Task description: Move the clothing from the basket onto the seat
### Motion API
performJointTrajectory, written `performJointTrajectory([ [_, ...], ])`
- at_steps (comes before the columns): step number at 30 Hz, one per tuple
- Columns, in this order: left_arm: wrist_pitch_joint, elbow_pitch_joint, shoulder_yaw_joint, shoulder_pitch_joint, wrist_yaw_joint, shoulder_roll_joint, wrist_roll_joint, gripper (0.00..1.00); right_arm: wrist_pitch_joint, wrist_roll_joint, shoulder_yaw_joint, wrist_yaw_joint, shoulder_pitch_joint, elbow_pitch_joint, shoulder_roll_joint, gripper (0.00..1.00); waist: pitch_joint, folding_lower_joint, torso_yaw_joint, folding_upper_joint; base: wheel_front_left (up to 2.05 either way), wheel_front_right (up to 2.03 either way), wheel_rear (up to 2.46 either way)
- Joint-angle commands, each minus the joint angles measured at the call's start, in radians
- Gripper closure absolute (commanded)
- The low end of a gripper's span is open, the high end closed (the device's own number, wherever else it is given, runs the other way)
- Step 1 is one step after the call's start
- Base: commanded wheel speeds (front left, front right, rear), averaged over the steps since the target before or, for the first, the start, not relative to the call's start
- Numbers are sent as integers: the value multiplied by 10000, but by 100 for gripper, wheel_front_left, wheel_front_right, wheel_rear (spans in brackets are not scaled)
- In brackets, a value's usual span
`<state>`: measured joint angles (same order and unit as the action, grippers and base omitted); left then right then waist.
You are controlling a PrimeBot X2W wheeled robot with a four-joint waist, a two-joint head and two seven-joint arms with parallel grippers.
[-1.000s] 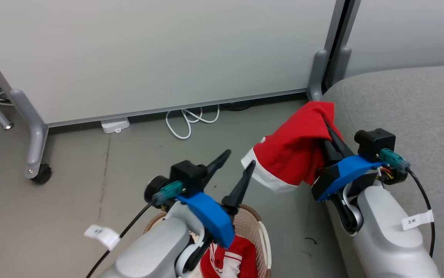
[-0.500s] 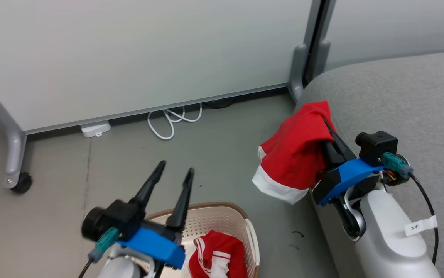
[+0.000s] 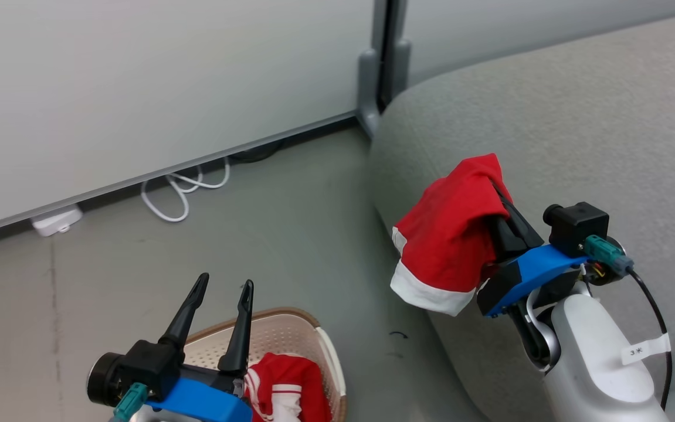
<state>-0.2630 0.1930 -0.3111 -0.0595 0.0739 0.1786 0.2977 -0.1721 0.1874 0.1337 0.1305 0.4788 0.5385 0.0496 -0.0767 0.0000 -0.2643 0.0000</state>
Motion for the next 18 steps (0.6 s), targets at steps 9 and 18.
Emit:
performJointTrajectory([
  [9, -26, 22, 247, -193, 337, -179, -523, 0, -7, 172, 10, 5, -214, -348, 17, 100, -506, 0, -1679, 0, 0, 0, 0],
  [18, -26, -74, 266, -323, 500, -190, -755, 0, -115, 378, 1, 5, -373, -531, 11, 100, -812, 0, -2442, 0, 0, 0, 0],
])
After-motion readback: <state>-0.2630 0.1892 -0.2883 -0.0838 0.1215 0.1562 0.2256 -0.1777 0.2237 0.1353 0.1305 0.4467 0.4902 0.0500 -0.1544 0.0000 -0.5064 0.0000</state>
